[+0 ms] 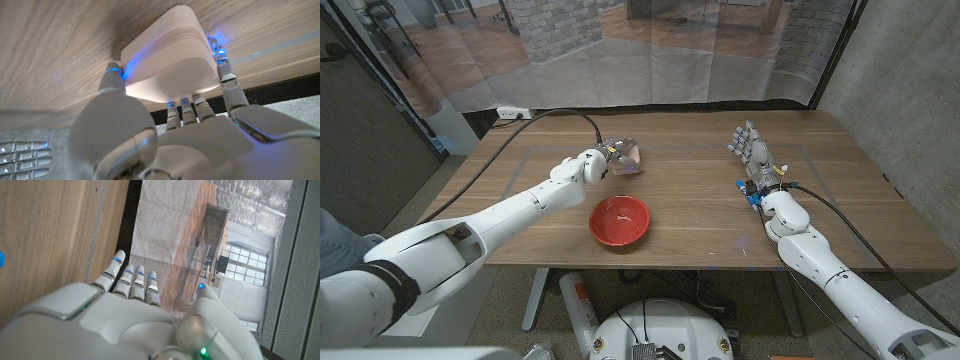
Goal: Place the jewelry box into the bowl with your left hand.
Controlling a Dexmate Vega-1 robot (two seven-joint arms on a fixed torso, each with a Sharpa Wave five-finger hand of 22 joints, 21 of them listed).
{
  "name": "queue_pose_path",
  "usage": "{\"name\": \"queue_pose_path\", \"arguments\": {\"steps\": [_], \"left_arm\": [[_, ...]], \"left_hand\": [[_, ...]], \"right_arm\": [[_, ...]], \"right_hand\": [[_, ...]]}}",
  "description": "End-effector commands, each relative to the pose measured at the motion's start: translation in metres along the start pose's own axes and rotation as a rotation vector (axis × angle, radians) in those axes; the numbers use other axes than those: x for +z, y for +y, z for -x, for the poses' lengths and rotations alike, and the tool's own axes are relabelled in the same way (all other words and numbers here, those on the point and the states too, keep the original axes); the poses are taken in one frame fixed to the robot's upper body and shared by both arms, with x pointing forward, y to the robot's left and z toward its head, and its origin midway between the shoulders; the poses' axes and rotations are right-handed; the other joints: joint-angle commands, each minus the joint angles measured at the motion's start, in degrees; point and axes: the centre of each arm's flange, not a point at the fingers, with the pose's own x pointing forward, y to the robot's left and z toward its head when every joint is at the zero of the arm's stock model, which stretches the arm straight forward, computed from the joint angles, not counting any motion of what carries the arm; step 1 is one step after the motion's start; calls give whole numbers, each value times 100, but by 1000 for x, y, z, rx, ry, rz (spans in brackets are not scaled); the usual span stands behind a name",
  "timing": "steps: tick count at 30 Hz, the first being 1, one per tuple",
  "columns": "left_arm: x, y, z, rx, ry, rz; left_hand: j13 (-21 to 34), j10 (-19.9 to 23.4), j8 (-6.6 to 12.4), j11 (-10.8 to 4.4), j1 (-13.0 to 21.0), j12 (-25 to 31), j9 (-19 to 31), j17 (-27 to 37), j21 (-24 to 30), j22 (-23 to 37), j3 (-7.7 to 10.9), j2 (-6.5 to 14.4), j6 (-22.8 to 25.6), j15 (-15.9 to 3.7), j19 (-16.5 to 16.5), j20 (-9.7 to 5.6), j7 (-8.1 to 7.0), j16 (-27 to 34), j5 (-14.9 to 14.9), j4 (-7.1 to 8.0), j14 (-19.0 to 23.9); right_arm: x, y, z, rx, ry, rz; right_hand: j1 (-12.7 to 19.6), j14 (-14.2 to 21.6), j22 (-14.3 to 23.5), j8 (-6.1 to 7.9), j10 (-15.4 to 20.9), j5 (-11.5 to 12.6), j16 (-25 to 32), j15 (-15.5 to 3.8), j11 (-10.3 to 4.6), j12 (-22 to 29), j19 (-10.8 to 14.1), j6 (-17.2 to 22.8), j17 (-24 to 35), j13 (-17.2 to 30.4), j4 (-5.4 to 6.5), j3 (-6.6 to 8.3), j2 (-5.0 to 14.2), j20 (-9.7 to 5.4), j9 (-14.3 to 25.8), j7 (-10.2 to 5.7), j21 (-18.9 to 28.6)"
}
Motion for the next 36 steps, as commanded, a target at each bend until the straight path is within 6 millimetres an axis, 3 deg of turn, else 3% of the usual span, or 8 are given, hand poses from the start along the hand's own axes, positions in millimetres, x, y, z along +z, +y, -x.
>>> {"name": "queue_pose_path", "arguments": {"steps": [1,11,13,25,36], "left_arm": [[1,-1,1,11,-1,21],[3,0,2,30,2,27],[3,0,2,32,3,27],[5,4,5,80,6,36],[5,11,7,92,21,38]], "left_hand": [[80,332,150,-47,867,125,38,131,107,12,149,660,369,-111,573,-437,85,143,-234,10,367],[243,866,388,-236,1350,336,110,360,249,30,415,898,863,-222,968,-708,-22,396,-641,-8,970],[270,892,405,-215,1439,350,122,396,267,34,467,947,883,-221,1004,-730,-14,436,-678,-17,1064],[399,1016,483,-245,1883,416,171,548,378,47,686,1085,977,-264,1193,-880,38,528,-735,-71,1312],[466,1061,511,-228,2028,442,196,630,411,50,752,1113,1002,-288,1208,-917,73,543,-732,-50,1364]], "right_arm": [[-3,1,2,-2,2,-7],[-3,-1,0,3,3,-10],[-2,-1,-1,4,3,-12],[-1,-1,-2,6,2,-14],[-3,-4,1,0,6,-16]], "right_hand": [[41,56,29,-14,35,-12,-10,-29,7,-28,40,22,7,4,-43,17,26,12,6,-27,-30],[38,60,29,-10,45,-14,-10,-29,0,-26,59,31,7,5,-47,14,28,17,6,-36,-44],[38,59,30,-10,45,-14,-11,-29,-15,-27,66,32,7,5,-48,13,29,22,6,-36,-47],[32,63,30,-11,40,-16,-11,-29,-10,-31,85,32,8,6,-51,9,31,34,7,-35,-68],[35,64,31,-12,42,-17,-14,-23,-16,-32,100,33,8,7,-60,8,37,37,7,-41,-95]]}}
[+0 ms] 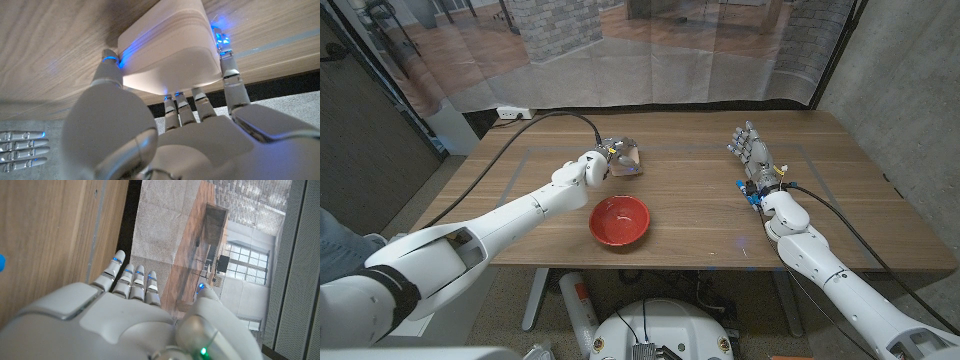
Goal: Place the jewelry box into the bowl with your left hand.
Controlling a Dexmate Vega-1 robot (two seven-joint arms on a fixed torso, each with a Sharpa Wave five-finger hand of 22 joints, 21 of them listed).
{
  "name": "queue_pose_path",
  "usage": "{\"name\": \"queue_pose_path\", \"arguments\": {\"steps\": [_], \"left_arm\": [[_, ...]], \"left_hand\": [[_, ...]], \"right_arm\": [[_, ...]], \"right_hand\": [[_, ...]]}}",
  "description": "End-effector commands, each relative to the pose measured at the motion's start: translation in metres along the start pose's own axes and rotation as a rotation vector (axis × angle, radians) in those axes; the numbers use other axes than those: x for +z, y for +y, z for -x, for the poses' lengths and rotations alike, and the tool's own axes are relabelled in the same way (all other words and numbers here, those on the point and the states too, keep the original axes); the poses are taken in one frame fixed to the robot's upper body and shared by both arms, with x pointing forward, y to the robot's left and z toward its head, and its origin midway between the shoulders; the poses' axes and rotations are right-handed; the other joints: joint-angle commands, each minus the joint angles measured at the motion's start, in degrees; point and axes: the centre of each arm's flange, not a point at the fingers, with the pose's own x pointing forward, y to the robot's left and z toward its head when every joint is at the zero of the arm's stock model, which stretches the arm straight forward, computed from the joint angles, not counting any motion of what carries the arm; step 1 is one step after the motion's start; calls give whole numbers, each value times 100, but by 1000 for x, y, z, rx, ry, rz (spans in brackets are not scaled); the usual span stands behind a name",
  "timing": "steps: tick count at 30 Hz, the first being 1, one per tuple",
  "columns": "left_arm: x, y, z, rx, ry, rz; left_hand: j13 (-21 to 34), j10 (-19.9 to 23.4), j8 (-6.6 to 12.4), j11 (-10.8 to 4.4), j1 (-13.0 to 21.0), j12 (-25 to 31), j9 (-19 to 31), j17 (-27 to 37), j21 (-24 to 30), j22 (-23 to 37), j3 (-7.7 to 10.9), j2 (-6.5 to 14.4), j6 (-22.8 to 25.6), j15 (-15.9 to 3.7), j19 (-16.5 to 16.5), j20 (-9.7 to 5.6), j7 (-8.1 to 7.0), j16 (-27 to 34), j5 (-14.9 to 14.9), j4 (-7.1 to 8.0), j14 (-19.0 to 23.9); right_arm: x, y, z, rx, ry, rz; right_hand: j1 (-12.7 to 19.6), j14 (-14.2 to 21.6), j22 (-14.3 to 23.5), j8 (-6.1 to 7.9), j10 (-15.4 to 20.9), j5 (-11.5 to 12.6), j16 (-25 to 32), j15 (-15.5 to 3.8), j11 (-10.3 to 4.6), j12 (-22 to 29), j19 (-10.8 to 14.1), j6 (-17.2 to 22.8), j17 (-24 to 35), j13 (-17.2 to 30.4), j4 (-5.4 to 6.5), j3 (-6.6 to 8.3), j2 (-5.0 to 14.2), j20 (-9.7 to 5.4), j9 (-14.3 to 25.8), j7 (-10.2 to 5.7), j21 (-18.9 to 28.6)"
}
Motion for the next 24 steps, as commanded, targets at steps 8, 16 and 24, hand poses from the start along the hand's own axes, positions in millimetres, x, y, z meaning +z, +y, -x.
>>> {"name": "queue_pose_path", "arguments": {"steps": [8,16,24], "left_arm": [[-1,14,5,42,24,6],[-2,21,10,49,18,25],[-5,28,15,50,5,41]], "left_hand": [[79,91,46,0,1652,65,38,79,75,-1,312,1534,19,-537,876,-927,62,43,-2,8,739],[110,107,61,-20,1675,74,49,109,88,0,321,1523,37,-545,871,-926,74,46,-1,24,776],[155,174,79,-24,1683,103,65,150,97,2,327,1513,52,-566,837,-961,74,42,0,56,816]], "right_arm": [[-1,-1,2,-1,3,0],[1,-1,1,-4,-1,4],[2,-2,1,-8,-4,5]], "right_hand": [[32,35,32,-12,40,-19,-15,7,-2,-34,56,33,9,7,-24,-2,39,-10,7,-37,-36],[30,31,33,-17,35,-20,-18,8,-3,-38,61,22,9,7,-28,-5,40,-5,8,-44,-54],[39,36,33,-18,43,-20,-18,12,8,-36,121,20,8,8,-38,-2,48,-48,8,-18,-59]]}}
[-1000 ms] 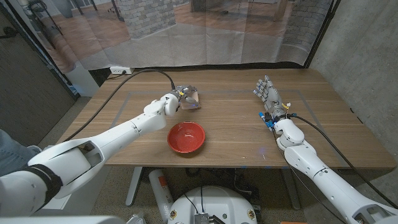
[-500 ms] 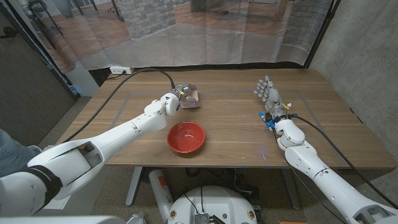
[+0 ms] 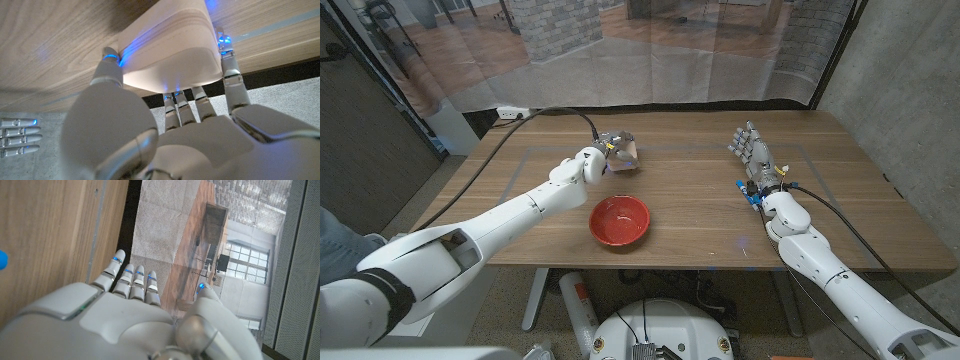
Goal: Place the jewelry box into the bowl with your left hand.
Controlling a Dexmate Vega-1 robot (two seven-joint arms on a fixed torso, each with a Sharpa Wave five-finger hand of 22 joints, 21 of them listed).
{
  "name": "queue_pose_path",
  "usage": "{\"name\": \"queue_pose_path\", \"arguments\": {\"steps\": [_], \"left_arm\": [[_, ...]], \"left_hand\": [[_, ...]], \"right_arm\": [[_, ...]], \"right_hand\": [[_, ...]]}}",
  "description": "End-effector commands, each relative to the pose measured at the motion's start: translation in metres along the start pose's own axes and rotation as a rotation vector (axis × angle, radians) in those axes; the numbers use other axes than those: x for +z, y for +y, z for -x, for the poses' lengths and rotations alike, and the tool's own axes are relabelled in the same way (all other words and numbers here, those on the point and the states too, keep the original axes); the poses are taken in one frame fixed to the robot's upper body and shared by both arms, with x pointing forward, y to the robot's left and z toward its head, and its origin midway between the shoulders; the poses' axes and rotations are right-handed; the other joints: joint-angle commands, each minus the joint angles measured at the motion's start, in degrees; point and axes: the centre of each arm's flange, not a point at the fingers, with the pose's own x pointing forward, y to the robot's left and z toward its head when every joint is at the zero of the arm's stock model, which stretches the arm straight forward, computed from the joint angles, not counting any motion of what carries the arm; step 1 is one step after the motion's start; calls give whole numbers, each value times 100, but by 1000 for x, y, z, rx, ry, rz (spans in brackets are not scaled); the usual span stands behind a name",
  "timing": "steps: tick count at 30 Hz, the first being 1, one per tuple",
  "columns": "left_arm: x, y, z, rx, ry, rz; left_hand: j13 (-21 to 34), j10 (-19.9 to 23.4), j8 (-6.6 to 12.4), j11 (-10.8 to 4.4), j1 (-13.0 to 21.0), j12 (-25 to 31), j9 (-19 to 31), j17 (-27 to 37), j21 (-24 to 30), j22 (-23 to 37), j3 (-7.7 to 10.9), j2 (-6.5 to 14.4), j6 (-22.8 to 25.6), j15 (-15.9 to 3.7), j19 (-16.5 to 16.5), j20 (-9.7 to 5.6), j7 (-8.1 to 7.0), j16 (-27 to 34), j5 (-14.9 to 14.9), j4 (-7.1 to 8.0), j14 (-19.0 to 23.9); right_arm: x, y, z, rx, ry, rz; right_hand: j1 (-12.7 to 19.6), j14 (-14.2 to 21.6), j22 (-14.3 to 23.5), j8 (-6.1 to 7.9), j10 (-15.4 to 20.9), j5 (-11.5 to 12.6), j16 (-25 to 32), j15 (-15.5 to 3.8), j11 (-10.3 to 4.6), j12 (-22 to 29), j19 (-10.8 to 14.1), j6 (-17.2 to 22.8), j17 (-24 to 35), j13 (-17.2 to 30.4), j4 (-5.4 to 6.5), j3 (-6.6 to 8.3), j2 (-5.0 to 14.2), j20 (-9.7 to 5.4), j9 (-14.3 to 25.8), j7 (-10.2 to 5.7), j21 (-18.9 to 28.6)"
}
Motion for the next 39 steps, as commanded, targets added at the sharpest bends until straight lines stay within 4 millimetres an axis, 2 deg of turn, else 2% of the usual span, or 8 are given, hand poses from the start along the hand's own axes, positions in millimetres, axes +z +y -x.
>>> {"name": "queue_pose_path", "arguments": {"steps": [1,10,27,32,35,39], "left_arm": [[-2,11,7,4,-13,24],[-1,20,14,9,-26,18],[-4,30,29,9,-38,15],[-5,32,35,8,-39,13],[-4,33,38,12,-43,10],[-2,36,45,20,-49,3]], "left_hand": [[39,88,44,-5,1635,63,23,38,59,4,257,1558,39,-605,834,-959,12,51,33,73,797],[86,156,72,-50,1529,89,28,77,82,6,210,1519,94,-623,832,-990,-3,51,10,151,864],[150,221,101,-116,1500,107,15,125,100,11,208,1507,170,-636,780,-1006,22,28,-3,175,915],[167,231,105,-93,1499,108,12,137,110,12,212,1509,178,-630,774,-1011,29,22,-4,178,930],[178,234,106,-91,1487,107,10,144,116,13,209,1506,183,-641,770,-1016,17,18,-6,186,945],[189,237,106,-112,1477,105,8,151,119,14,207,1501,181,-638,757,-1017,20,8,-9,191,945]], "right_arm": [[2,-1,-1,-6,-3,6],[2,0,0,-16,-9,7],[4,-1,6,-31,-16,7],[4,-1,6,-27,-15,11],[6,-2,6,-22,-14,24],[6,-3,6,-25,-15,27]], "right_hand": [[41,37,33,-17,41,-20,-18,12,5,8,83,21,8,8,-23,15,49,-9,8,-18,-18],[53,42,33,-14,51,-20,-19,22,9,10,87,30,6,8,-35,19,56,-14,8,-14,-43],[54,44,34,-13,65,-26,-21,12,13,12,93,35,7,8,-46,16,67,-4,8,-10,-94],[54,43,35,-14,67,-27,-22,7,21,12,101,33,7,8,-50,15,67,1,8,-13,-104],[58,53,35,-14,67,-29,-20,5,21,10,161,35,6,8,-56,15,69,-72,8,-8,-101],[60,62,35,-12,78,-30,-17,5,25,14,171,40,6,8,-60,15,71,-85,8,-4,-108]]}}
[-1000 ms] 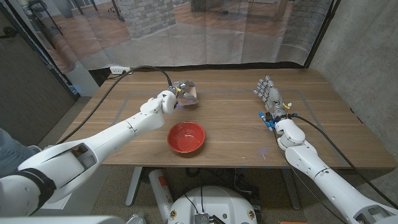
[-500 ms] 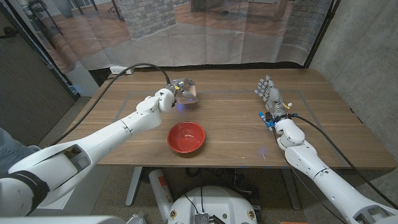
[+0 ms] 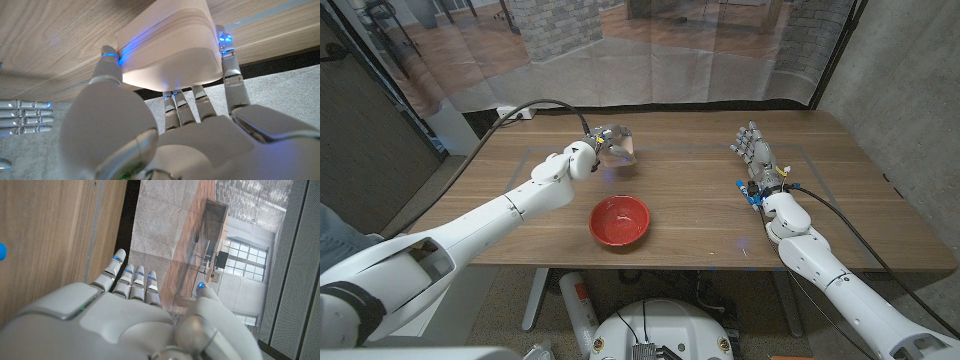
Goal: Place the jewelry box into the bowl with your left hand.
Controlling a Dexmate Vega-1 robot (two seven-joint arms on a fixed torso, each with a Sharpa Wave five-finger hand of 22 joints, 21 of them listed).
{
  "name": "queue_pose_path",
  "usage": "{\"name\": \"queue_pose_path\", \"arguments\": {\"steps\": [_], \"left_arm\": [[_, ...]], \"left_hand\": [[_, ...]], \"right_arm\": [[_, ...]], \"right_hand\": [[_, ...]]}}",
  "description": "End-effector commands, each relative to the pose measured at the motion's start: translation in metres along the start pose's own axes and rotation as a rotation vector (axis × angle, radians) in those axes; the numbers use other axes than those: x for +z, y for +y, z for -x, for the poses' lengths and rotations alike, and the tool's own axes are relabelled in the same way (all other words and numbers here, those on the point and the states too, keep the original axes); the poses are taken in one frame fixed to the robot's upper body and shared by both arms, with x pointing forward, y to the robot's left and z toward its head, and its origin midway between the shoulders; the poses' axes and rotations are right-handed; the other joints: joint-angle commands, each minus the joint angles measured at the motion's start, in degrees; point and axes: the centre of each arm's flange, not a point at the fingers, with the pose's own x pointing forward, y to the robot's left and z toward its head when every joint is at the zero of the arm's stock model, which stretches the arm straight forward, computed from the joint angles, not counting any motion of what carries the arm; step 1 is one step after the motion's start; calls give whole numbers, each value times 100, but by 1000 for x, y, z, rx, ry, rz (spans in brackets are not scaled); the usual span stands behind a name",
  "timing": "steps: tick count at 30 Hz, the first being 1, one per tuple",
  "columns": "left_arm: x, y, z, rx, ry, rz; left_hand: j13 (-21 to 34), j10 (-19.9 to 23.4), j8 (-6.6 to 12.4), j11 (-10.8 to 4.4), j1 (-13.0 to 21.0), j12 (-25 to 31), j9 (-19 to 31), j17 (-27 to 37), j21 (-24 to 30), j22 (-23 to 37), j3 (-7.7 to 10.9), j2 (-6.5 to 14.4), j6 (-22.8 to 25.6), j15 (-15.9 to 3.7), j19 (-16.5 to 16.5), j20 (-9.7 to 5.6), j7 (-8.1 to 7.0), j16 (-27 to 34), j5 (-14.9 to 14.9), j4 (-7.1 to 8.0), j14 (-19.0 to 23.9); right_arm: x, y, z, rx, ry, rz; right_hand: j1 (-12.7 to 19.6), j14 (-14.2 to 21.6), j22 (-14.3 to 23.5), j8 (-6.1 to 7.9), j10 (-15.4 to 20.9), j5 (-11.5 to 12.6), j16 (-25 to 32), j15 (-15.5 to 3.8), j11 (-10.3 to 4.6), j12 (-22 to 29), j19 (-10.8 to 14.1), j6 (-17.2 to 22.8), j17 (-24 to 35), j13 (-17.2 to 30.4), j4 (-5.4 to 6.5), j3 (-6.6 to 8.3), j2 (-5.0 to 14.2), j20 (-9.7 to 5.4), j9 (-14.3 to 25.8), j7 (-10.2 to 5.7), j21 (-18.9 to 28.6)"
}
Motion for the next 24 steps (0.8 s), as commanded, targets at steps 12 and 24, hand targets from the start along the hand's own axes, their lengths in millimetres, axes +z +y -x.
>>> {"name": "queue_pose_path", "arguments": {"steps": [12,24], "left_arm": [[-1,13,30,25,-24,12],[4,19,48,46,-55,19]], "left_hand": [[68,99,36,-40,1426,26,-2,45,64,22,206,1511,94,-698,708,-997,11,-3,7,206,870],[103,127,50,-50,1411,24,-8,62,88,25,211,1506,124,-707,696,-1028,11,-22,2,212,914]], "right_arm": [[4,-5,4,-7,-4,21],[6,-7,6,-12,-7,22]], "right_hand": [[34,71,35,-10,72,-7,-16,10,16,18,11,50,20,8,-25,23,52,4,8,0,-82],[36,72,36,-9,76,-10,-18,16,2,16,14,54,20,8,-33,22,59,11,8,5,-114]]}}
